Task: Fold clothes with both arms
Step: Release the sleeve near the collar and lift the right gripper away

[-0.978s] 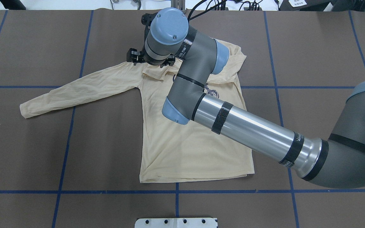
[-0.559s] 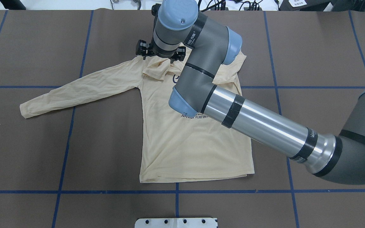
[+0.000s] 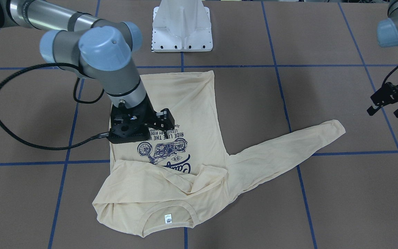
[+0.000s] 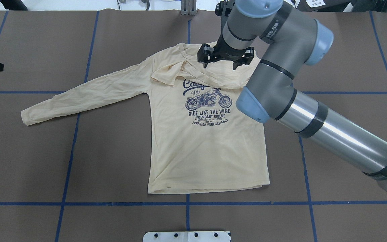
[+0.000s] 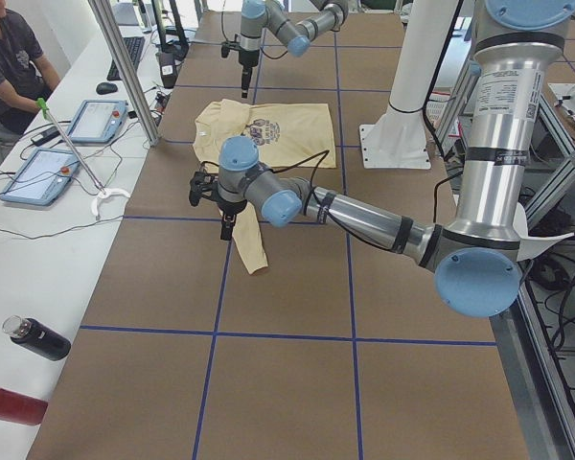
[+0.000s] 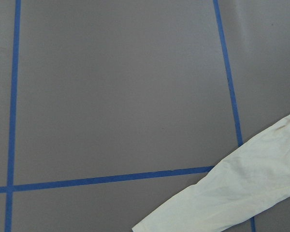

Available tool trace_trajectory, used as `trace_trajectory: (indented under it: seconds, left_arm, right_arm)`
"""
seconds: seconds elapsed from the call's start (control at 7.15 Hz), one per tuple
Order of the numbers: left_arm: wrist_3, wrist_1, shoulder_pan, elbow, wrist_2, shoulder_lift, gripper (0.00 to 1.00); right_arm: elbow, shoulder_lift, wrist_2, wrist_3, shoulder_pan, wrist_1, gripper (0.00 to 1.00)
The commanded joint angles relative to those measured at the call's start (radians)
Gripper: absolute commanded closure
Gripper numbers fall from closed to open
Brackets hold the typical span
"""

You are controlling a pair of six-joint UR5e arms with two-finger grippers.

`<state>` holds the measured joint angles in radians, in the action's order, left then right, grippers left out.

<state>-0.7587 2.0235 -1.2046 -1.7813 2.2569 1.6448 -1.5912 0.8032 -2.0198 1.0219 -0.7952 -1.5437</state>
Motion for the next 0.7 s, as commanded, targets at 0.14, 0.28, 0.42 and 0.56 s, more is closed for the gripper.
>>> trace_trajectory:
  seconds: [0.14, 0.28, 0.42, 0.56]
  left_arm:
    - [-0.165, 0.119, 0.186, 0.077, -0.181, -0.016, 0.0]
    - [-0.166, 0.206, 0.207, 0.145, -0.227, -0.028, 0.0]
    - [-0.175, 0.312, 0.212, 0.228, -0.241, -0.03, 0.0]
    - [-0.194, 0.36, 0.23, 0.279, -0.243, -0.027, 0.0]
  right_arm:
    - [-0.124, 0.059, -0.022, -0.168, -0.061, -0.263, 0.0]
    - [-0.163, 0.097, -0.028, -0.198, -0.077, -0.271, 0.0]
    - [-0.174, 0.117, -0.054, -0.221, -0.085, -0.269, 0.0]
    - [-0.174, 0.119, -0.056, -0.224, -0.087, -0.269, 0.0]
